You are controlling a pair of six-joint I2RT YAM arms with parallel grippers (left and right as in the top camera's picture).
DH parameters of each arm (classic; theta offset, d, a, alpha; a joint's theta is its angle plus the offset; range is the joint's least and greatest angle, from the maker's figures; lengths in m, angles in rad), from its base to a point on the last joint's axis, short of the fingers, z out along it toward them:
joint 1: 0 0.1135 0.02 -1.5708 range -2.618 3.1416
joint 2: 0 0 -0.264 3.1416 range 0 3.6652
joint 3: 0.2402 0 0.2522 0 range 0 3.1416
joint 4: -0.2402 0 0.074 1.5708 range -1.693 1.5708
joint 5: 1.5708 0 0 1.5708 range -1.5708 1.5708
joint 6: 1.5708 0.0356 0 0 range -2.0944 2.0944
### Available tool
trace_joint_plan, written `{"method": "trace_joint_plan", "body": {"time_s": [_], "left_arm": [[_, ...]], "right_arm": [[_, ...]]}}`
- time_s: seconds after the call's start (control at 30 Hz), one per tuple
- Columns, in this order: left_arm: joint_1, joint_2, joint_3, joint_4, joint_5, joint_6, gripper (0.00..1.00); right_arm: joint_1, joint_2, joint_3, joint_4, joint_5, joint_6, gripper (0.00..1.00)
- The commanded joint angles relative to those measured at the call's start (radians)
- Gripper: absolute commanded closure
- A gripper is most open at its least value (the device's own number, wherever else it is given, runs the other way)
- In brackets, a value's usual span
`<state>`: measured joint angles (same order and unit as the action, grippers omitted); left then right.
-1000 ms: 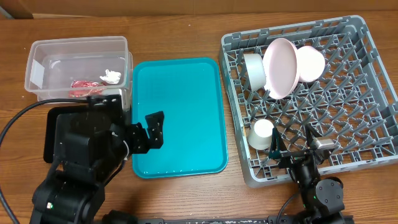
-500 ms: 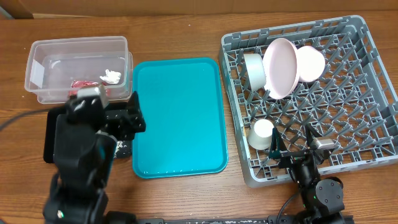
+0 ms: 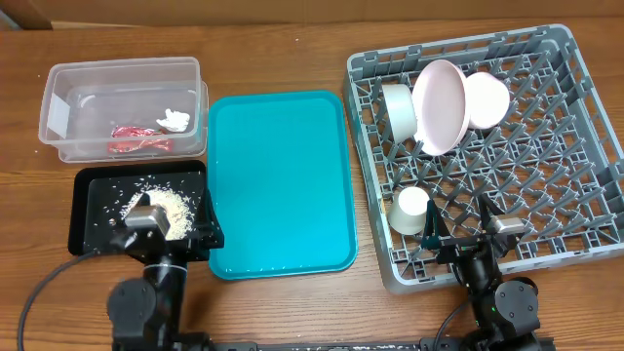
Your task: Sort waste into correct bins and load items into the dishwasher
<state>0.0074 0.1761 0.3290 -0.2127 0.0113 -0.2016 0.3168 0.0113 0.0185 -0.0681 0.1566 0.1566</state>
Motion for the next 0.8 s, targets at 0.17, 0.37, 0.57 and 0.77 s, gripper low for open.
{"method": "trace_joint_plan", "body": {"time_s": [0.17,0.37,0.57,0.77], "left_arm": [[0.005,-0.168,-0.236,0.164,-0.044,-0.016,0.00],[0.001,-0.173,-0.324,0.209,-0.041,-0.131,0.00],[-0.002,-0.172,-0.324,0.132,-0.037,-0.134,0.00],[-0.002,-0.169,-0.324,0.138,-0.037,-0.135,0.00]], "right_arm": [[0.006,-0.008,-0.011,0.007,-0.001,-0.001,0.00],[0.006,-0.008,-0.011,0.007,-0.001,-0.001,0.00],[0.006,-0.008,-0.011,0.007,-0.001,-0.001,0.00],[0.006,-0.008,-0.011,0.007,-0.001,-0.001,0.00]]}}
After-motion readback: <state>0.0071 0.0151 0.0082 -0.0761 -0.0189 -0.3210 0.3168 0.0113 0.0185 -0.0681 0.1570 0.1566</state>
